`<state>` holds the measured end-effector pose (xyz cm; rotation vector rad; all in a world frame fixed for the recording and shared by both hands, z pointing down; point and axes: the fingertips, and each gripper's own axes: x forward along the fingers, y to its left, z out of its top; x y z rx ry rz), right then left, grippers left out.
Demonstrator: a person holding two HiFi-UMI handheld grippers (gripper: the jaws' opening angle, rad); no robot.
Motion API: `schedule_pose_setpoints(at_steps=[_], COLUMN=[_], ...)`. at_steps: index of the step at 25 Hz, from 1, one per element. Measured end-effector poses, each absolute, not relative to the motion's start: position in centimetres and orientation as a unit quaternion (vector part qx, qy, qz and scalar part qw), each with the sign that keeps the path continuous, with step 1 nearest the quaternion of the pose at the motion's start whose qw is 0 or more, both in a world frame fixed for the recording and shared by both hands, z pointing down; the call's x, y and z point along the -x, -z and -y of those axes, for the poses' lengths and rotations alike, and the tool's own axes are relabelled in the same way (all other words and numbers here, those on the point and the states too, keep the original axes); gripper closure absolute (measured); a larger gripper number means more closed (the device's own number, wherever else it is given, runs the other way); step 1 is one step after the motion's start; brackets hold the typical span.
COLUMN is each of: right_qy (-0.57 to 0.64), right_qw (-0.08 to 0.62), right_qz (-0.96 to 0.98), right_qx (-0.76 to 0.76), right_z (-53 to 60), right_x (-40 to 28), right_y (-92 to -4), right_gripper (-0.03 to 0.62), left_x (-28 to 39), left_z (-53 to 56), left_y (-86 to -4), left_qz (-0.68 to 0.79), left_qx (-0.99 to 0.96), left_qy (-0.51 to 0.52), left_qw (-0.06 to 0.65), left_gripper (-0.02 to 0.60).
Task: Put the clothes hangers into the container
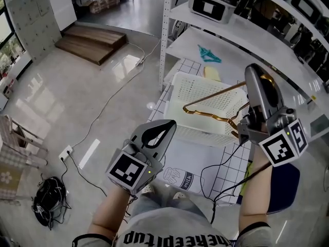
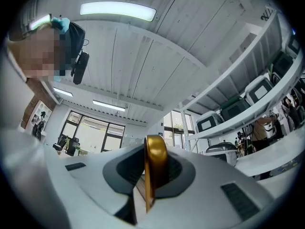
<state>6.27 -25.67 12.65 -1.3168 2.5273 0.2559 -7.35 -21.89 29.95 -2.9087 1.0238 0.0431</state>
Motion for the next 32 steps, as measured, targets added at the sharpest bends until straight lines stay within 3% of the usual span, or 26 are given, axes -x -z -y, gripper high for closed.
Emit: schedule_pose_setpoints(at_steps=[17, 32], right_qy=[-0.037, 0.012], right_qw=[0.122, 0.108], right_qz=[-0.884, -0.882], right_qx=[0.45, 0.459], right_z=[31.4, 34.0], right_x=[-8.6, -10.1], right_y=[-19.1, -25.3], right_gripper=[0.539, 0.539], left_x=[4.7, 3.6], left_z=[25.1, 26.9], left_y=[-31.8, -33.1], left_qz=[-0.337, -0.34], left_qx=[0.941, 0.94], left_qy=[0.011, 0.019], left_qw=[-0.019, -0.017], left_gripper=[0.568, 0.568])
